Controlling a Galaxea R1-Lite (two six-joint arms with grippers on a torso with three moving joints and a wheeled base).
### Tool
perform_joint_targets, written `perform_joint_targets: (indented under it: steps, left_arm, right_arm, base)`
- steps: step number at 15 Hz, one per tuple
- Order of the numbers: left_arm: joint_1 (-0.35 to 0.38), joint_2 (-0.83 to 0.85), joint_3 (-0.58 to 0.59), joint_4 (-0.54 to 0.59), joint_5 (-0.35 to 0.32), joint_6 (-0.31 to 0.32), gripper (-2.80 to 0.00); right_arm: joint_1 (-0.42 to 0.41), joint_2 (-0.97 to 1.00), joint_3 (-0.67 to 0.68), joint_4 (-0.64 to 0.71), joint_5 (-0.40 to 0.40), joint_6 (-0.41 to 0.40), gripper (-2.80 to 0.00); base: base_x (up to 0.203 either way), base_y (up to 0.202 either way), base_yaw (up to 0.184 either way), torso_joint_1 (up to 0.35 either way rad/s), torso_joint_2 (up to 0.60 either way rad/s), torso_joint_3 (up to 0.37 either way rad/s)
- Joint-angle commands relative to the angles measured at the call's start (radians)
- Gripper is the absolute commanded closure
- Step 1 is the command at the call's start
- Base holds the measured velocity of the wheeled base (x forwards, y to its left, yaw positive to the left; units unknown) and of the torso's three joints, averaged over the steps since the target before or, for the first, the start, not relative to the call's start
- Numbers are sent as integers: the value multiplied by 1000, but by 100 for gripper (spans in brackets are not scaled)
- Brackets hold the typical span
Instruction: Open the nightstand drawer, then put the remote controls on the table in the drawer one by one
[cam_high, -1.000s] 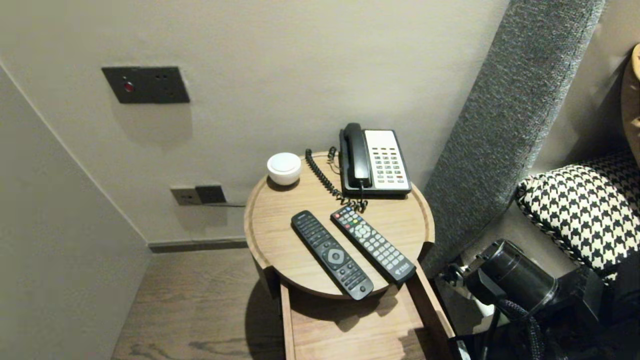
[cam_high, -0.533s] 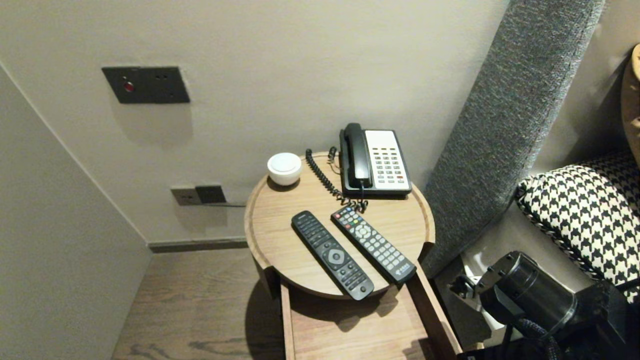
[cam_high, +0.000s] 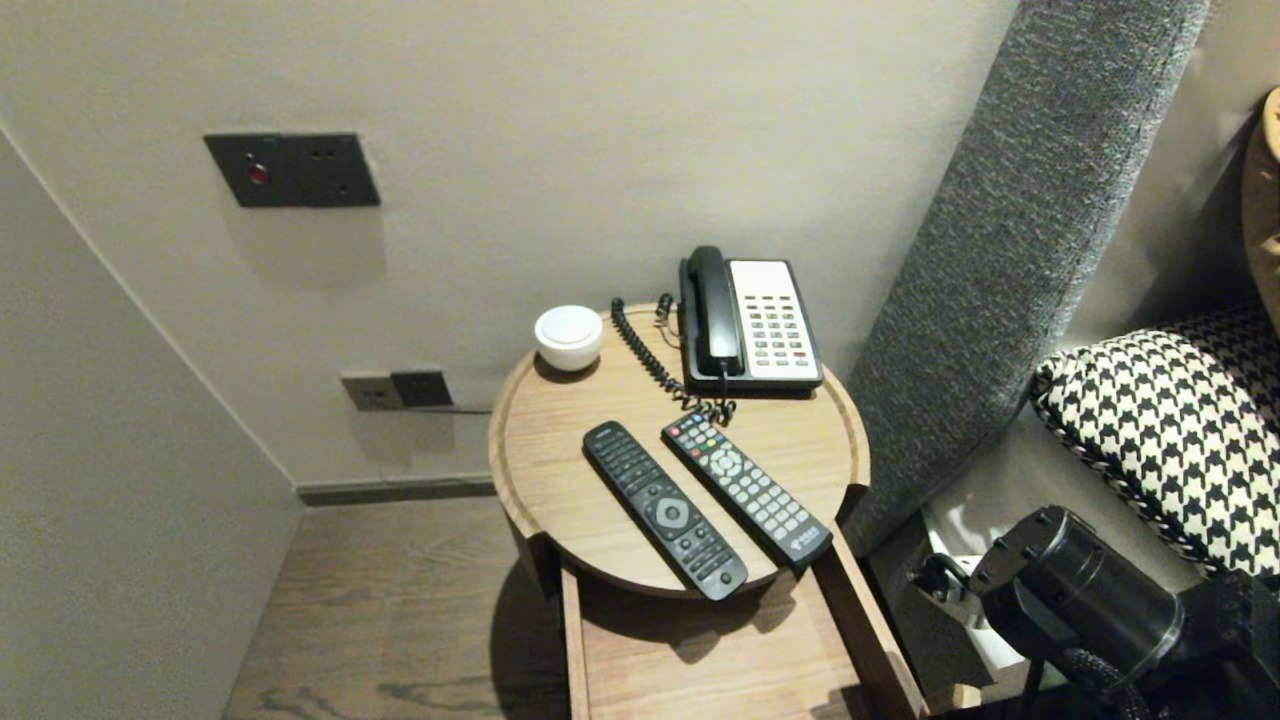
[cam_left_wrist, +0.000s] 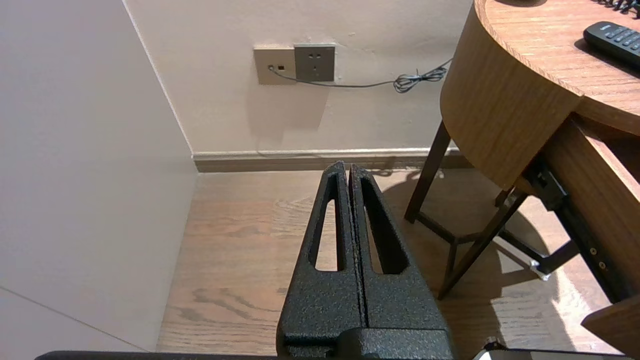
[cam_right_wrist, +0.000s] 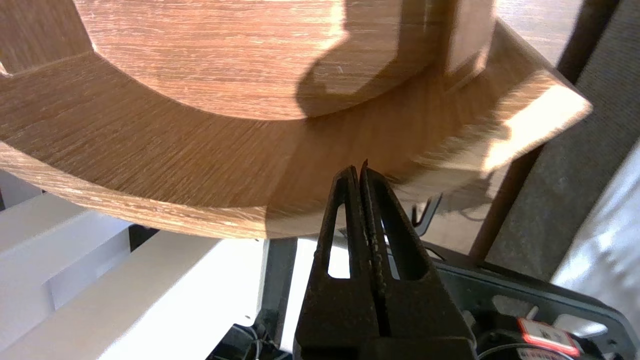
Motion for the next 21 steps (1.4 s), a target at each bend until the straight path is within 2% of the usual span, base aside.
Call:
perform_joint_targets:
  steps: [1, 3, 5, 8, 10, 12, 19, 20, 21]
  left_arm:
    - [1, 0, 0, -1, 0, 0, 0]
    - [1, 0, 0, -1, 0, 0, 0]
    - [1, 0, 0, -1, 0, 0, 0]
    - [1, 0, 0, -1, 0, 0, 0]
    - [1, 0, 0, -1, 0, 0, 0]
    - [1, 0, 0, -1, 0, 0, 0]
    - [1, 0, 0, -1, 0, 0, 0]
    - [1, 0, 0, -1, 0, 0, 0]
    - [1, 0, 0, -1, 0, 0, 0]
  right_arm:
    - [-6, -17, -48, -3, -5, 0, 0]
    - [-10, -34, -127, 14, -17, -27, 0]
    - [-31, -40, -221, 73, -35, -149, 0]
    - [-155, 18, -388, 139, -59, -366, 0]
    - [-211, 73, -468, 146, -73, -453, 0]
    - [-229, 126, -551, 150, -77, -517, 0]
    - [-227, 129, -554, 149, -77, -525, 0]
    - [-221, 160, -592, 147, -77, -586, -280]
    - [-216, 211, -672, 144, -77, -656, -280]
  base:
    - [0, 0, 0, 0, 0, 0]
    - [0, 0, 0, 0, 0, 0]
    - [0, 0, 0, 0, 0, 0]
    - [0, 0, 0, 0, 0, 0]
    - [0, 0, 0, 0, 0, 0]
    - [0, 0, 0, 0, 0, 0]
    - [0, 0, 0, 0, 0, 0]
    - [0, 0, 0, 0, 0, 0]
    - [0, 0, 0, 0, 0, 0]
